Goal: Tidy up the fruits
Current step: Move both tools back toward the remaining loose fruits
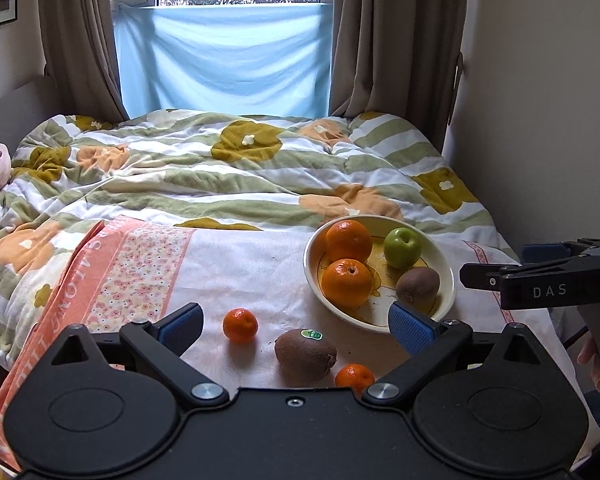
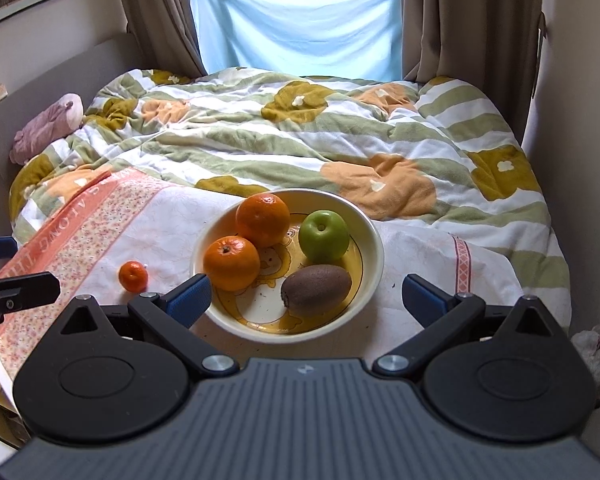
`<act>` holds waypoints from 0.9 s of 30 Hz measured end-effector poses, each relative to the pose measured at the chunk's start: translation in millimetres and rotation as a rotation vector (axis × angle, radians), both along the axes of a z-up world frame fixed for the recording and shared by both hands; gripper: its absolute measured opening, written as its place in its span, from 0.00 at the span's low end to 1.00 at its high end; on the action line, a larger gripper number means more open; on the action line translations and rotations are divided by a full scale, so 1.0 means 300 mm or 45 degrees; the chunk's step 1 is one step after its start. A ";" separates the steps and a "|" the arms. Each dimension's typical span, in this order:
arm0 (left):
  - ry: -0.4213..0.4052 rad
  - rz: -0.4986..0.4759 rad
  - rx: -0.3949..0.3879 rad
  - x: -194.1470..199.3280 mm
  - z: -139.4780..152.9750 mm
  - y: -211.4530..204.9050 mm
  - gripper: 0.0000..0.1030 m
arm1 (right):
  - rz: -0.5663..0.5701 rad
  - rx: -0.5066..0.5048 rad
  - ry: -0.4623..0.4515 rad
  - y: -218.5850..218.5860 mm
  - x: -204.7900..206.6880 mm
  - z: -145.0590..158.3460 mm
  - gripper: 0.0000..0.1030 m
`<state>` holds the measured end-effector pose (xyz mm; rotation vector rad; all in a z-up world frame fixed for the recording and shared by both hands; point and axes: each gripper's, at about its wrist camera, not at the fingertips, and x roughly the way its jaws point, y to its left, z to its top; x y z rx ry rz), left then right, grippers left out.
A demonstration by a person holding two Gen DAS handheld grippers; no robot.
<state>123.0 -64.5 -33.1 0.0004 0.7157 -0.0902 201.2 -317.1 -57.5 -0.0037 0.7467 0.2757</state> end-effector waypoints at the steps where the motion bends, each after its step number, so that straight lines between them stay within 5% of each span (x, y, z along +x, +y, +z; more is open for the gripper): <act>1: -0.003 -0.002 0.002 -0.011 0.005 0.006 0.98 | -0.010 0.002 0.001 0.000 -0.017 0.008 1.00; 14: -0.032 -0.064 0.085 -0.157 -0.024 0.070 1.00 | -0.124 0.044 0.002 0.048 -0.244 0.053 1.00; 27: 0.083 -0.190 0.082 -0.184 -0.219 0.116 0.97 | -0.274 0.029 0.029 0.107 -0.379 -0.087 1.00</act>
